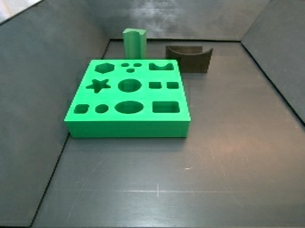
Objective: Pick up the arch object. Move up. Rotate the arch object. Move to above the board. Insert the arch object.
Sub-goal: Pick up the arch object.
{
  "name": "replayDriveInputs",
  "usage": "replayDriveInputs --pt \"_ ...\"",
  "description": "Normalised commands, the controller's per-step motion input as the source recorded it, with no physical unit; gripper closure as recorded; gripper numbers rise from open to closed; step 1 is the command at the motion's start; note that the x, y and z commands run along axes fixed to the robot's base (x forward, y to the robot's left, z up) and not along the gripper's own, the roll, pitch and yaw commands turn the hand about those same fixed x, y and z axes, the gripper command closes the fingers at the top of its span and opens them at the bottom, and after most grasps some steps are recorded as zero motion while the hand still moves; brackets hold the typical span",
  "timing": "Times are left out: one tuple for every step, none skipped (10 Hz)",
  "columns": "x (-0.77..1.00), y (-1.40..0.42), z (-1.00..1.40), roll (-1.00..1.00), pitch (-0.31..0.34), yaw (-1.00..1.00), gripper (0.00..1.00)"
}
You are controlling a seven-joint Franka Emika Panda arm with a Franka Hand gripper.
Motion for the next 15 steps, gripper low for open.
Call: replayDriveInputs --pt "-0.31 0.11 -0.25 0.0 0.0 -0.47 0.0" --pt "-0.37 0.09 -0.41 0.0 0.014 -0.55 0.0" --pt "-0.32 -0.18 -0.51 0.0 0.0 -0.52 0.0" --pt "0.0 -0.53 -0.59 0.0 -0.016 0.0 0.0" --pt "0.0 -0.33 -0.51 -0.22 -0.06 -0.25 0.0" --pt "0.0 -0.11 -0.36 -0.2 -0.08 -0.48 0.0" --pt "0.01 0.0 -0.29 -0.15 0.0 -0.41 0.0" --pt "-0.02 0.0 -0.27 -0.09 0.0 -0.28 0.0" --pt "-0.03 -0.02 -0.33 -0.1 -0.021 -0.11 0.0" --pt "-0.3 -0.05 -0.41 -0.03 -0.066 -0.03 0.0" --pt "-0.33 -0.01 -0.37 -0.06 -0.096 0.0 0.0" --pt "-0.09 -0.01 -0.41 -0.11 -0.076 -0.01 0.0" --pt "0.07 -0.03 -0.56 -0.11 -0.054 -0.05 0.0" --pt "0.17 0.0 -0.62 -0.11 -0.01 -0.1 0.0" --pt "0.09 0.0 -0.46 -0.1 0.0 -0.09 0.0"
